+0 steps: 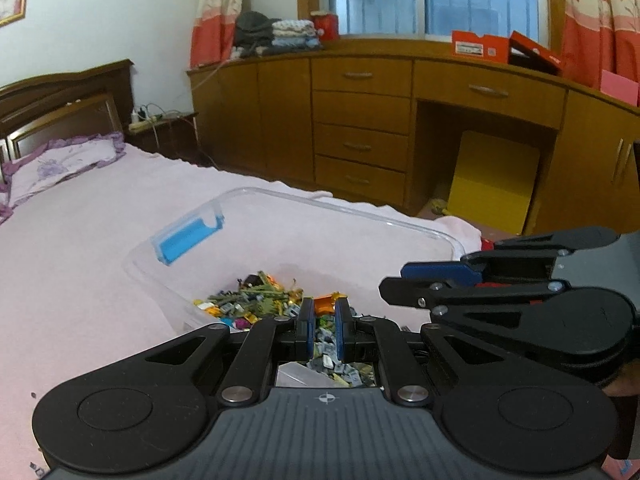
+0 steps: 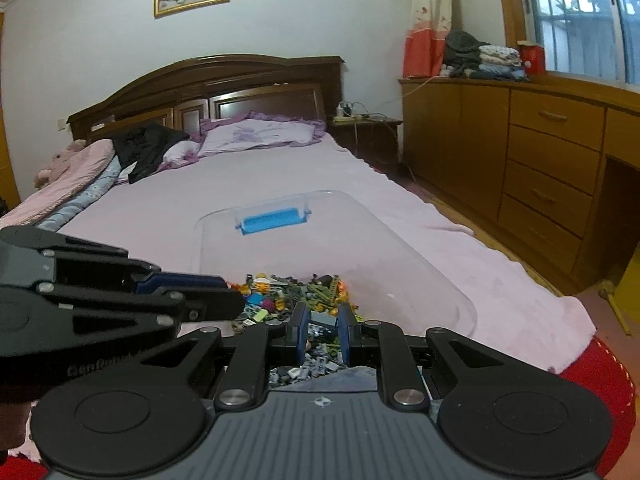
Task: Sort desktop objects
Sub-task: 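Carry both held bricks over the clear box and lower them inside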
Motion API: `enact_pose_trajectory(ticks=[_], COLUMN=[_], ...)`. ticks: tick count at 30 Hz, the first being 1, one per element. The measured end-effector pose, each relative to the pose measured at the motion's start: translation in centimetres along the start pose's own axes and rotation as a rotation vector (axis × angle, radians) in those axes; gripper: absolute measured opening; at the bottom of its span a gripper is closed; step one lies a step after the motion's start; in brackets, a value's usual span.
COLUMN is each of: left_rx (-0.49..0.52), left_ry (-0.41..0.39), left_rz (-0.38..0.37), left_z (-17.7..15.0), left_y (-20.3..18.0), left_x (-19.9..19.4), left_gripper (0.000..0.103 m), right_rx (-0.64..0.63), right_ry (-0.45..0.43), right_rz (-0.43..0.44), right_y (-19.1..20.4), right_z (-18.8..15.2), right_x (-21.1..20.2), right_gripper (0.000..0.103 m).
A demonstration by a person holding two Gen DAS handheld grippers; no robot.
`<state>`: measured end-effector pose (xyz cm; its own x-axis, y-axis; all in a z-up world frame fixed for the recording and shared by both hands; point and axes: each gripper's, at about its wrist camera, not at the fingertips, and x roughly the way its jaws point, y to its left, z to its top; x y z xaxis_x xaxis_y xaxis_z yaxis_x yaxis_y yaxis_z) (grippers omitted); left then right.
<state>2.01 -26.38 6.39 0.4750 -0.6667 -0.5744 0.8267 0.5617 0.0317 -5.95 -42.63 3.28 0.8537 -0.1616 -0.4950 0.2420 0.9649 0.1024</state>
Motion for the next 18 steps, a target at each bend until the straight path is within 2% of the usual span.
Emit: enact_pose_trajectory(ticks=[18], left_rx=[-0.016], left_ry=[0.049], left_rz=[-0.007], left_z=[-1.2], left_y=[-0.2], left_x=[0.7], left_gripper=[0.012], right_rx=[-0.014], right_ry=[0.019], right_rz=[-0.018], right_y=[1.4], right_z=[-1.0], right_x=[0.1], right_gripper=[0.017])
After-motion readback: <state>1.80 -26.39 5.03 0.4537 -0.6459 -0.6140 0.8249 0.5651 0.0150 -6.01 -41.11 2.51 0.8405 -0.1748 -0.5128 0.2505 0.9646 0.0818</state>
